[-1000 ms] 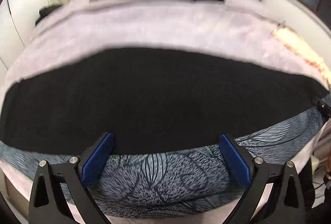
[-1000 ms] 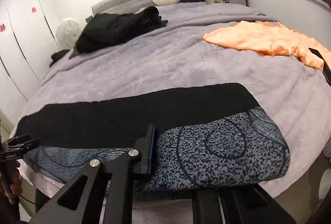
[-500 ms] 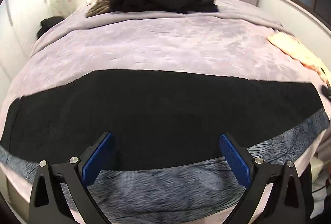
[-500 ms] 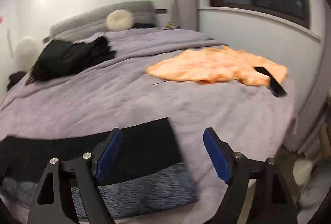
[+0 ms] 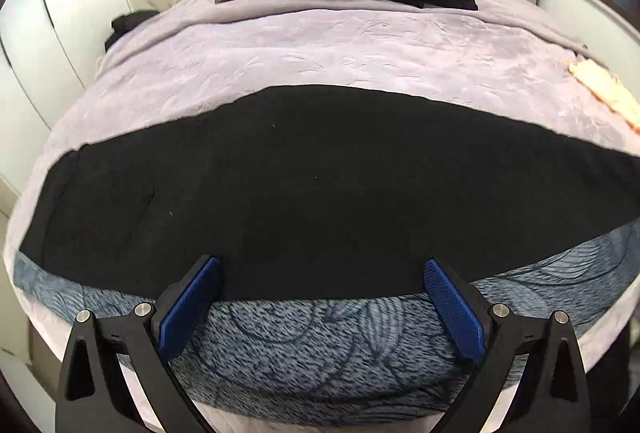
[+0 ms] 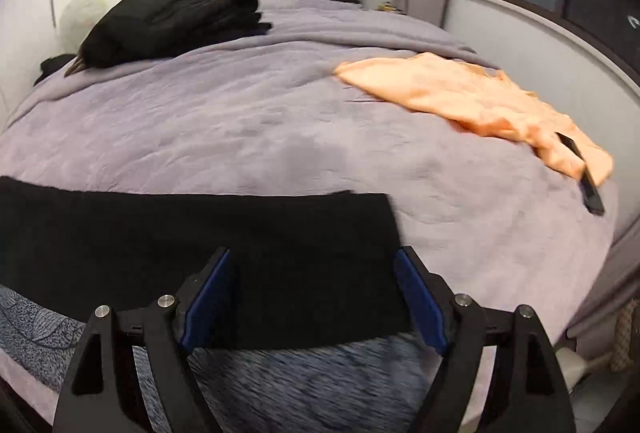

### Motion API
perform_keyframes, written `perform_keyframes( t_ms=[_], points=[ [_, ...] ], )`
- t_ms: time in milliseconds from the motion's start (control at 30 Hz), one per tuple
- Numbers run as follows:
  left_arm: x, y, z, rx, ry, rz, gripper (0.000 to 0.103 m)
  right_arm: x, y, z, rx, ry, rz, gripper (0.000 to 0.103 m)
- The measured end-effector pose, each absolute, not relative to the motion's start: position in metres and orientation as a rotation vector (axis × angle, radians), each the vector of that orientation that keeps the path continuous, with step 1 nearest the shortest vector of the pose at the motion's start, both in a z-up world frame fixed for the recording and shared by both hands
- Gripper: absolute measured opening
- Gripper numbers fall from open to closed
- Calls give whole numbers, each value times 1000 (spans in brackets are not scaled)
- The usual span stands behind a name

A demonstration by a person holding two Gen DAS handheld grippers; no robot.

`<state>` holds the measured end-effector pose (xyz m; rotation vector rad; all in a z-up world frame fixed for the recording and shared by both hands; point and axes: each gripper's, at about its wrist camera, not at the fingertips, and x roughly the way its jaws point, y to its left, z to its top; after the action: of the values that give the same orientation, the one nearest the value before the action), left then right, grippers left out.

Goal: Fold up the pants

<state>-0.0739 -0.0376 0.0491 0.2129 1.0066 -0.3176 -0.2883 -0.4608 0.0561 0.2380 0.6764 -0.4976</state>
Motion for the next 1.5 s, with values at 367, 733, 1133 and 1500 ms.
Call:
perform_keyframes(
  t_ms=[367, 733, 1133, 1500],
  points=[
    [-79, -59, 47, 266, 999, -366, 102, -325, -429, 29, 345, 787, -245, 84],
    [-43, -13, 37, 177, 1007, -219, 102, -181, -329, 56, 148, 784, -93, 91],
    [-36, 180, 24, -122, 1003, -6, 103, -210, -368, 31, 132, 783, -210, 97],
    [16, 158, 65, -135, 944, 9, 103, -214, -368, 22, 106, 710, -282, 103]
  ],
)
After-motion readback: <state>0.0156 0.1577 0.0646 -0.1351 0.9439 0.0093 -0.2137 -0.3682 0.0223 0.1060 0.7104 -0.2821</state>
